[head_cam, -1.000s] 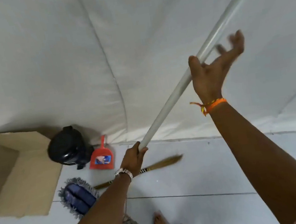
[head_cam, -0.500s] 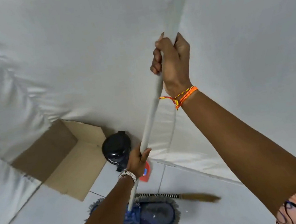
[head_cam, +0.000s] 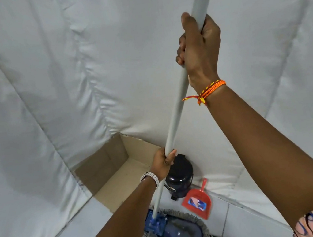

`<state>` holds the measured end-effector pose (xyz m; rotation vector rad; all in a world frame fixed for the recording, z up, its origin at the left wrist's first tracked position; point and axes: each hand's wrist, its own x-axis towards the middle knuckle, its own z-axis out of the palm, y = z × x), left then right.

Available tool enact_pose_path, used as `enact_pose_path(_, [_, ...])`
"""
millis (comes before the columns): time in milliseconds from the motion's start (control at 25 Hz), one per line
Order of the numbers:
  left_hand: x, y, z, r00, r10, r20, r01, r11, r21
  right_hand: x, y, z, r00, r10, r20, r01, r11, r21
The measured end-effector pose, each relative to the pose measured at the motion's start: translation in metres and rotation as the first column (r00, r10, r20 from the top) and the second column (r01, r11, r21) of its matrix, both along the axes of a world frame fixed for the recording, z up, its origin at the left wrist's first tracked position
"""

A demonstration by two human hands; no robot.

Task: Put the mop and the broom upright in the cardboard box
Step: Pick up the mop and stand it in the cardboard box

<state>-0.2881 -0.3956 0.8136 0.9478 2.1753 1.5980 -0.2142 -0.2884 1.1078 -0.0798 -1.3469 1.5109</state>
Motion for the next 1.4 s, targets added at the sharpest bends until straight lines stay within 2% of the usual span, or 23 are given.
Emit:
enact_pose_path(160, [-0.066,-0.039,0.005,0.988,-0.022,0.156,0.017,0.999,0.036,-0.073,-0.046,-0.003,1.0,0.02,0.007,-0.02,1.0,0.011])
enact_pose_path(360, [-0.148,-0.067,-0.01,0.984,0.007,0.178,-0.012,0.999,0.032,-0.166,-0.078,-0.014,0.998,0.047,0.042,-0.048,0.999,0.008])
enact_pose_path(600, [-0.273,-0.082,-0.028,0.989,0.047,0.143,-0.04,0.998,-0.054,-0.29,-0.09,-0.037,0.997,0.062,0.052,-0.061,0.998,-0.008])
enact_pose_path(760, [-0.357,-0.089,-0.024,0.988,-0.056,0.142,0.076,0.987,-0.139,-0.364,-0.091,-0.038,0.998,0.046,0.046,-0.045,0.999,-0.027])
enact_pose_path(960, [-0.442,-0.091,-0.019,0.987,-0.045,0.154,0.07,0.985,-0.158,-0.442,-0.091,-0.04,0.998,0.029,0.061,-0.026,0.998,-0.057])
enact_pose_path(1120, [-0.514,-0.086,-0.029,0.988,-0.096,0.121,0.118,0.974,-0.194,-0.505,-0.086,-0.058,0.996,-0.005,0.094,0.012,0.997,-0.072])
enact_pose_path(1400, [-0.639,-0.04,-0.082,0.921,-0.319,0.223,0.368,0.9,-0.234,-0.62,-0.068,-0.099,0.963,-0.176,0.203,0.203,0.972,-0.119])
